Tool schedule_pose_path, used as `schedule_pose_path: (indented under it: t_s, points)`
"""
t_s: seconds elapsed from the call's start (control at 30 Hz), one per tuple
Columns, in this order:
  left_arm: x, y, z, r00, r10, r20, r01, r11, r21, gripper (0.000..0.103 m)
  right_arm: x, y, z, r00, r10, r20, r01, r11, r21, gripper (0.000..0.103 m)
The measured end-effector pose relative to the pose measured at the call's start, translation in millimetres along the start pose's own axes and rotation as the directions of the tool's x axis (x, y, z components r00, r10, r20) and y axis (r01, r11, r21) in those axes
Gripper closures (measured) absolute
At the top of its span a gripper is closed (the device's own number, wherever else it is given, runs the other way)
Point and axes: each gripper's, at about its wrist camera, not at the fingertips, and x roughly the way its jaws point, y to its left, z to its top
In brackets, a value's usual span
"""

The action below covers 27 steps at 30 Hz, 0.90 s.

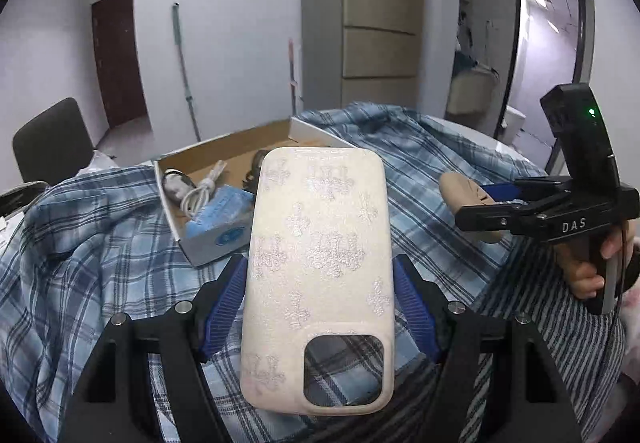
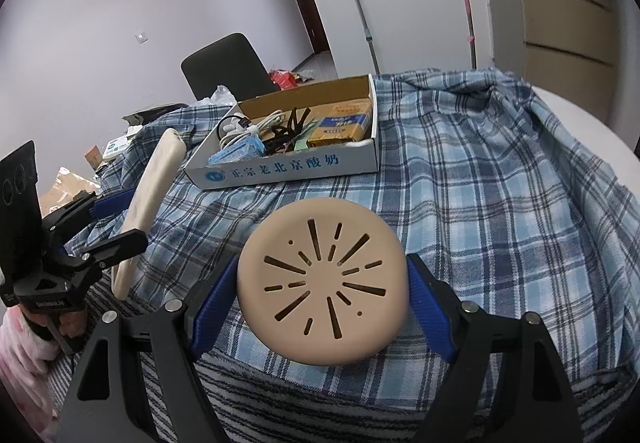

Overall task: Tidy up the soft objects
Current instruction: 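Lift the phone case with the left tool while right lifts the pad over the box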

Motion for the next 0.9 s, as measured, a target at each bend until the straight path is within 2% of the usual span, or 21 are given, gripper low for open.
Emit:
schedule_pose_path:
  t_s: [0.2, 0.47, 0.67, 0.73, 0.83, 0.9]
  points:
    - [-21, 7, -4, 0.992, 0.043, 0.117, -0.038, 0.998, -0.044, 0.028, -3, 18, -1, 0.997, -0.072, 0.027, 0.074, 0.993, -0.086, 0.023]
    - [-33, 14, -1, 0.986, 0.061, 0.158, -0.049, 0.996, -0.077, 0.028, -13, 31, 6, 0.986, -0.148, 0.081, 0.157, 0.979, -0.133, 0.023]
    - [-47, 16, 18, 0.977, 0.09, 0.195, -0.071, 0.992, -0.103, 0.028, -34, 58, 33, 0.975, -0.136, 0.177, 0.172, 0.963, -0.208, 0.023]
    - [-54, 18, 31, 0.971, 0.108, 0.213, -0.088, 0.991, -0.102, 0.028, -42, 68, 46, 0.965, -0.13, 0.228, 0.182, 0.958, -0.223, 0.023]
    - [-68, 18, 51, 0.944, 0.175, 0.279, -0.158, 0.984, -0.084, 0.028, -55, 79, 70, 0.931, -0.147, 0.334, 0.217, 0.959, -0.183, 0.023]
    - [-74, 23, 66, 0.939, 0.171, 0.299, -0.146, 0.984, -0.105, 0.028, -59, 85, 91, 0.913, -0.145, 0.381, 0.218, 0.963, -0.157, 0.023]
